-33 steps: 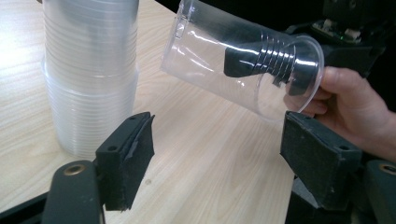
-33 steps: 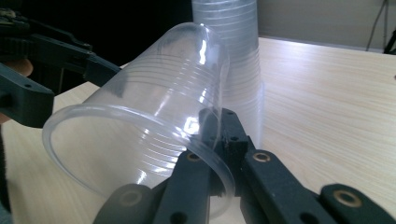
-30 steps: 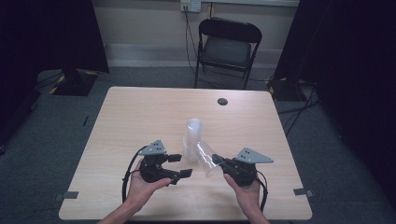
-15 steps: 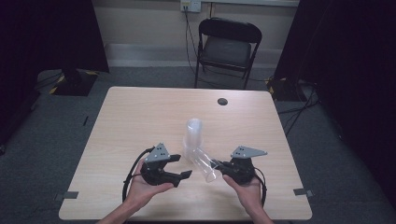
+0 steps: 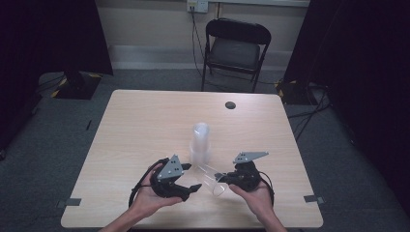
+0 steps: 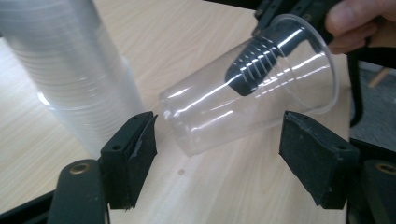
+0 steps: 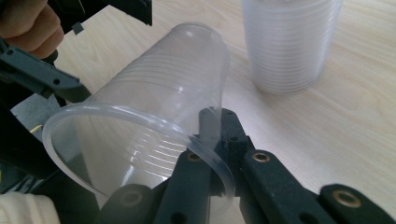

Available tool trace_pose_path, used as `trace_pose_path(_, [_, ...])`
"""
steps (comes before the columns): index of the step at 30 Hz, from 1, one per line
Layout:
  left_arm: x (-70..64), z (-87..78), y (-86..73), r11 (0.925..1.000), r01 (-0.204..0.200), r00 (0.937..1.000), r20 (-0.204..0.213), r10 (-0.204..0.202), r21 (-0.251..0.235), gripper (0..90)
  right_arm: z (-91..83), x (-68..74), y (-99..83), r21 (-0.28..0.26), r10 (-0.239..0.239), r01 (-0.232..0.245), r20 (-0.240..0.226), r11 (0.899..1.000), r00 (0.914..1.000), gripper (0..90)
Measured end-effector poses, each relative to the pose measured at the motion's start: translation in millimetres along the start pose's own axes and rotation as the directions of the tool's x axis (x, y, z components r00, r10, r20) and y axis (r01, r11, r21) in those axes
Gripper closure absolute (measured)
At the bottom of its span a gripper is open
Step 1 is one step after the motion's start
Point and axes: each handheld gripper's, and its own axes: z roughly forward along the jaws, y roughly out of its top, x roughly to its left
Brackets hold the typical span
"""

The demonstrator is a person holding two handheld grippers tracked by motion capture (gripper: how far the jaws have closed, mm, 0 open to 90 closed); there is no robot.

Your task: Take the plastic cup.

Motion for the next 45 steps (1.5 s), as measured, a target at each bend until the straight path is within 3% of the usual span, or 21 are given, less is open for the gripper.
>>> trace_pose_path(2, [-2.3,1.6,-0.3,1.0,-0.008,1.0,-0.004,0.008,-0.003,25.7,0.7,0.2,0.3,0.015,0.006,-0.006,-0.012,1.0,0.9999,90.0])
trace_pose_path(4, [-4.2,3.2,-0.3,0.9989,-0.045,0.999,0.002,0.045,0.012,24.7,1.5,0.5,0.9,0.026,0.002,-0.002,-0.028,1.0,0.9996,90.0])
trace_pose_path(6, [-7.8,5.6,-0.6,0.9936,-0.104,0.9945,0.016,0.103,0.043,22.4,2.4,0.7,1.6,0.052,0.004,-0.002,-0.045,0.999,0.999,90.0])
trace_pose_path(8, [-11.8,8.2,-1.4,0.9888,-0.139,0.9903,0.011,0.138,0.055,22.1,3.9,0.4,1.5,0.07,0.005,-0.001,-0.057,0.998,0.9984,90.0])
trace_pose_path(11, [-18.2,13.1,-1.9,0.9798,-0.184,0.9825,0.041,0.182,0.077,21.2,7.4,0.9,0.6,0.111,0.007,0.002,-0.081,0.994,0.9967,90.0])
trace_pose_path(16, [-22.6,17.1,-3.8,0.9707,-0.22,0.9753,0.044,0.217,0.097,20.7,12.9,3.3,0.9,0.159,0.0,0.019,-0.117,0.987,0.9932,90.0])
trace_pose_path(17, [-23.2,17.5,-3.7,0.9634,-0.243,0.9698,0.046,0.239,0.113,20.5,13.5,3.4,1.0,0.166,0.002,0.018,-0.115,0.986,0.9934,90.0])
trace_pose_path(20, [-28.1,21.3,-5.3,0.953,-0.28,0.96,0.036,0.278,0.116,20.0,15.2,2.3,1.2,0.177,0.009,0.013,-0.121,0.984,0.9926,90.0])
trace_pose_path(23, [-30.6,23.7,-5.5,0.9487,-0.295,0.9555,0.04,0.292,0.114,19.3,17.8,2.5,1.9,0.186,0.018,0.007,-0.13,0.983,0.9914,90.0])
trace_pose_path(26, [-32.4,26.9,-5.3,0.9358,-0.321,0.9471,0.045,0.318,0.146,18.4,20.8,3.1,3.6,0.199,0.024,0.003,-0.137,0.98,0.9903,90.0])
trace_pose_path(27, [-32.4,26.9,-5.3,0.9358,-0.321,0.9471,0.045,0.318,0.146,18.4,20.8,3.1,3.6,0.199,0.024,0.003,-0.137,0.98,0.9903,90.0])
trace_pose_path(30, [-36.7,32.0,-7.5,0.9197,-0.355,0.9347,0.049,0.352,0.168,19.4,25.3,4.2,3.7,0.22,0.039,-0.004,-0.154,0.976,0.9873,90.0])
trace_pose_path(34, [-40.2,35.8,-8.8,0.92,-0.357,0.9338,0.035,0.356,0.162,19.6,28.4,6.2,4.2,0.23,0.042,-0.005,-0.158,0.973,0.9866,90.0])
trace_pose_path(35, [-40.0,35.8,-8.9,0.9132,-0.377,0.9262,0.044,0.375,0.155,19.6,29.0,6.4,4.1,0.228,0.048,-0.01,-0.159,0.974,0.9861,90.0])
trace_pose_path(36, [-41.2,37.4,-10.2,0.9219,-0.359,0.9328,0.03,0.359,0.144,20.4,29.6,6.6,4.0,0.226,0.052,-0.016,-0.159,0.974,0.986,89.9])
trace_pose_path(37, [-39.7,37.6,-10.1,0.9127,-0.377,0.9257,0.035,0.377,0.157,20.6,30.2,6.8,3.9,0.226,0.054,-0.019,-0.151,0.974,0.9871,89.9])
trace_pose_path(40, [-39.6,38.4,-11.1,0.9195,-0.363,0.9314,0.024,0.363,0.152,20.7,31.8,5.9,3.8,0.223,0.068,-0.036,-0.138,0.974,0.9881,89.6])
trace_pose_path(42, [-39.3,37.1,-9.6,0.9097,-0.384,0.9223,0.017,0.386,0.158,21.1,32.4,5.0,3.9,0.215,0.084,-0.053,-0.135,0.975,0.9873,89.1])
trace_pose_path(43, [-41.4,38.4,-11.0,0.9243,-0.357,0.933,0.004,0.36,0.135,21.5,32.8,4.7,4.0,0.21,0.09,-0.06,-0.134,0.976,0.987,89.0])
trace_pose_path(44, [-41.4,38.4,-11.0,0.9243,-0.357,0.933,0.004,0.36,0.135,22.0,32.9,4.6,4.2,0.203,0.095,-0.067,-0.13,0.977,0.9869,88.9])
trace_pose_path(45, [-41.3,37.4,-9.8,0.9185,-0.37,0.9282,0.019,0.371,0.138,23.3,33.6,4.9,4.3,0.2,0.101,-0.073,-0.131,0.977,0.9862,88.9])
